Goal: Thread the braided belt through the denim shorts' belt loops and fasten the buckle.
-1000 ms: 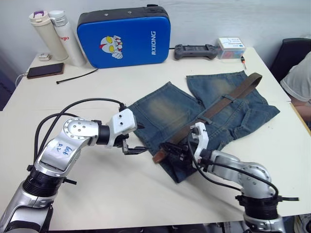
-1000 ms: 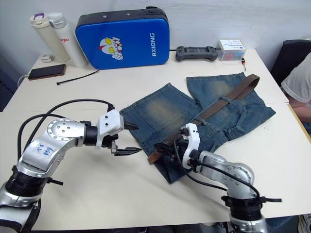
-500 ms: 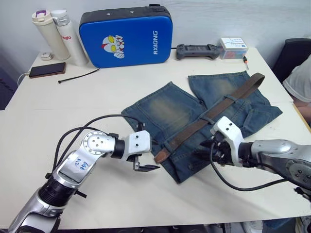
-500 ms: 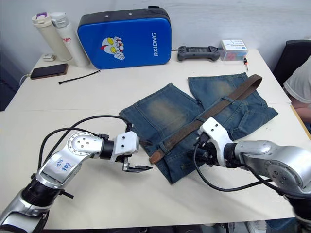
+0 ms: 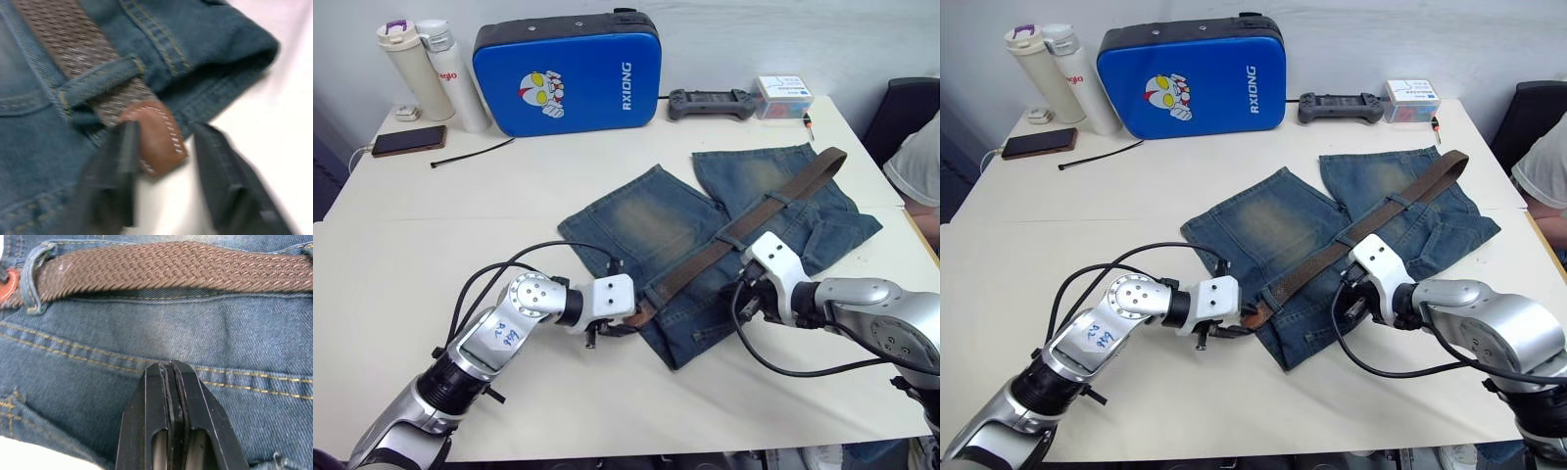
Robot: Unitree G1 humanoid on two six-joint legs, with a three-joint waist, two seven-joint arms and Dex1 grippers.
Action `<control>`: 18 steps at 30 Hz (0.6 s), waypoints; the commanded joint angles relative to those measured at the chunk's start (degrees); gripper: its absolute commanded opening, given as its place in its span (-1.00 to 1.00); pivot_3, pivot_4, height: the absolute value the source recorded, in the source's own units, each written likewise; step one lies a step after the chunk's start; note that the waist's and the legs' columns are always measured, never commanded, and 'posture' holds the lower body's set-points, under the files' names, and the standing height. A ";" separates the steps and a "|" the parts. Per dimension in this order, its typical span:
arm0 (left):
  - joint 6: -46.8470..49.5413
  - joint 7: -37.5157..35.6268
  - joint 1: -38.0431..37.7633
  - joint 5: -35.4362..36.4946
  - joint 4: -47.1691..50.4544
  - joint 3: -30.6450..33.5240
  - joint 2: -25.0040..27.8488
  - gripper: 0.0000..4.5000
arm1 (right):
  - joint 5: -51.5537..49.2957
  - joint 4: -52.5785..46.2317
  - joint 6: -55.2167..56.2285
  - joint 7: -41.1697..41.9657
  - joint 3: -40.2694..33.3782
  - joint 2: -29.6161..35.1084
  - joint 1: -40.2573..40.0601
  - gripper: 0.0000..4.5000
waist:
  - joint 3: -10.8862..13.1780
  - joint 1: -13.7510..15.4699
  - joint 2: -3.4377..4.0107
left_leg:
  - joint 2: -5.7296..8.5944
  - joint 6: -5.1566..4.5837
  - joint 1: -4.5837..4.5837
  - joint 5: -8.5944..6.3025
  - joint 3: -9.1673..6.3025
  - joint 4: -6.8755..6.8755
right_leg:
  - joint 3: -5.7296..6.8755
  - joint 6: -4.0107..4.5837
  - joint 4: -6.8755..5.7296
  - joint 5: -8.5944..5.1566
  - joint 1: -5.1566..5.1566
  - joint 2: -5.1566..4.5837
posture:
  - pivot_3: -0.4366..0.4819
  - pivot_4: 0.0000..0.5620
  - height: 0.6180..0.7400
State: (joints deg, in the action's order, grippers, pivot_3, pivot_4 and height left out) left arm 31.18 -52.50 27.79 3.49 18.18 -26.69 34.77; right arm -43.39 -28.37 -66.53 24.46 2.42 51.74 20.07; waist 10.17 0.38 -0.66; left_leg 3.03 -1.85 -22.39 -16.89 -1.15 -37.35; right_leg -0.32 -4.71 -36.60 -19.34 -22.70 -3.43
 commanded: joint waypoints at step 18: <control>0.55 -0.34 -4.64 5.85 8.47 10.06 1.76 -0.21 | 8.62 4.05 -1.32 1.49 4.25 -5.18 3.99 -1.00 | 0.00 0.36 0.00 | 0.00 0.03 0.01 0.02 0.00 -0.04 | -0.01 0.00 -0.25 0.00 -0.02 0.01 | -0.05 -0.47 1.00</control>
State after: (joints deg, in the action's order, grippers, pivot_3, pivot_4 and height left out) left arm 39.93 -53.58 26.03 12.82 24.84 -16.25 34.22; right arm -35.88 -24.45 -68.37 25.64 6.23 47.21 23.57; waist 10.16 0.74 -0.65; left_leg 3.03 -1.81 -22.37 -16.87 -1.15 -37.39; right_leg -0.33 -4.71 -36.84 -19.34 -22.73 -3.42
